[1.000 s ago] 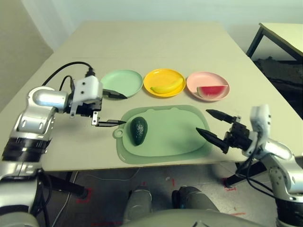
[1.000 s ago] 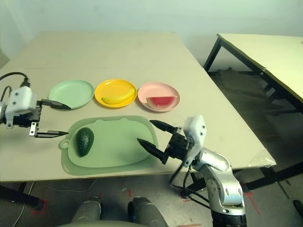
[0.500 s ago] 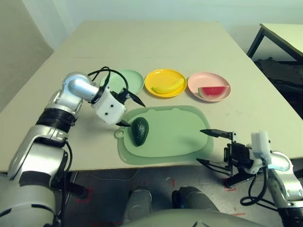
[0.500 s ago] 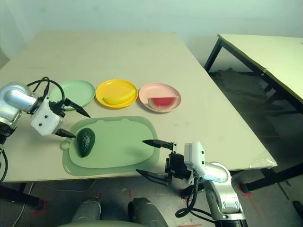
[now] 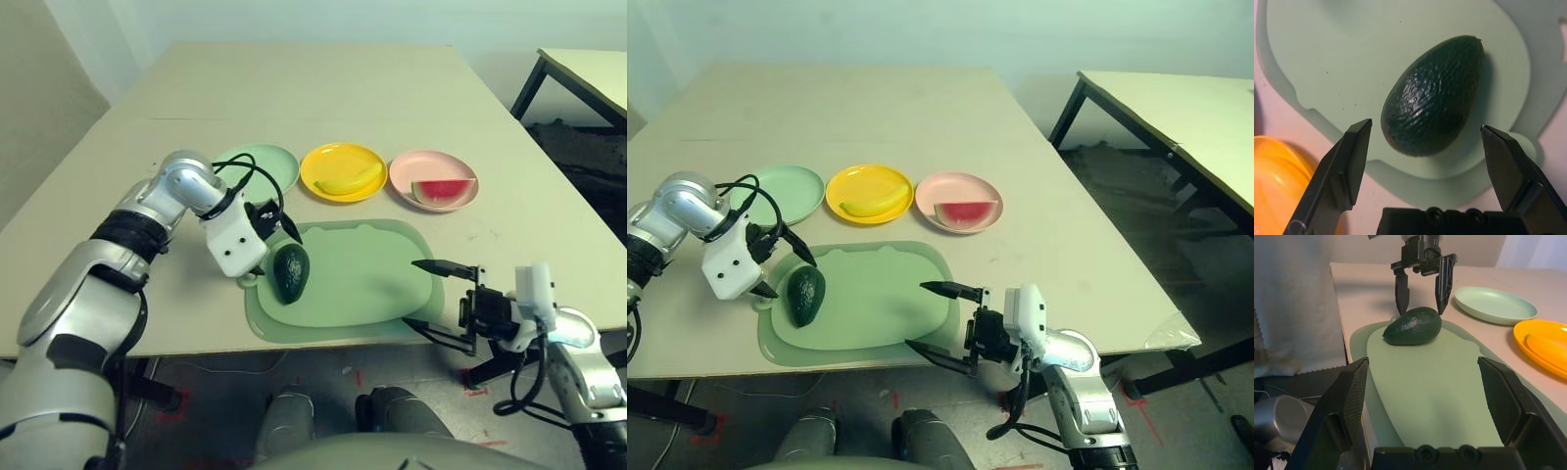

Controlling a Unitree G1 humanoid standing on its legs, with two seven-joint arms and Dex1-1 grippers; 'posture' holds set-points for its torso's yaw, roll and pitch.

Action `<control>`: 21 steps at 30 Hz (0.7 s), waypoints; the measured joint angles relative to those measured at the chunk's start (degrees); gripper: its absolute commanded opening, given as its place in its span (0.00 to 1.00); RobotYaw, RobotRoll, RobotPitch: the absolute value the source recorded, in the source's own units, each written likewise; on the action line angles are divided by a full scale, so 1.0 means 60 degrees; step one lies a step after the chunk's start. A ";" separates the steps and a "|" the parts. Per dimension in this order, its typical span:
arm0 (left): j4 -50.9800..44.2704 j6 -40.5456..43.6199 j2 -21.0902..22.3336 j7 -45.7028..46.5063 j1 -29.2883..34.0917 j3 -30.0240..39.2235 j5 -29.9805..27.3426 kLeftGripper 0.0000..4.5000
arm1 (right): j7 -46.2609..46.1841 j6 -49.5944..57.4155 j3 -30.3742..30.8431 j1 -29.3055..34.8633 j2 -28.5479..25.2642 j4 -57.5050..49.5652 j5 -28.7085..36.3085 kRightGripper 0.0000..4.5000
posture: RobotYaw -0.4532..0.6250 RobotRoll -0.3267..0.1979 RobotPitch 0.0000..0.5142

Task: Place the fruits into color-matched plates.

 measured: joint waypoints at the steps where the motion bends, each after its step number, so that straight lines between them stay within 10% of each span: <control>1: 0.0056 0.0000 -0.0080 0.0000 0.0009 0.0000 0.0002 1.00 | -0.0033 0.0022 0.0114 -0.0012 0.0000 -0.0001 -0.0009 0.99 | 0.42 0.62 0.10; 15: 0.0225 0.0137 -0.0557 0.0064 0.0424 0.0080 0.0391 1.00 | -0.0160 0.0078 0.0391 0.0117 -0.0300 -0.0007 -0.0021 0.99 | 0.42 0.62 0.10; 21: 0.0225 0.0608 -0.0676 0.0079 0.0426 0.0237 0.0655 0.74 | -0.0163 0.0078 0.0467 0.0193 -0.0328 -0.0008 -0.0021 1.00 | 0.41 0.62 0.09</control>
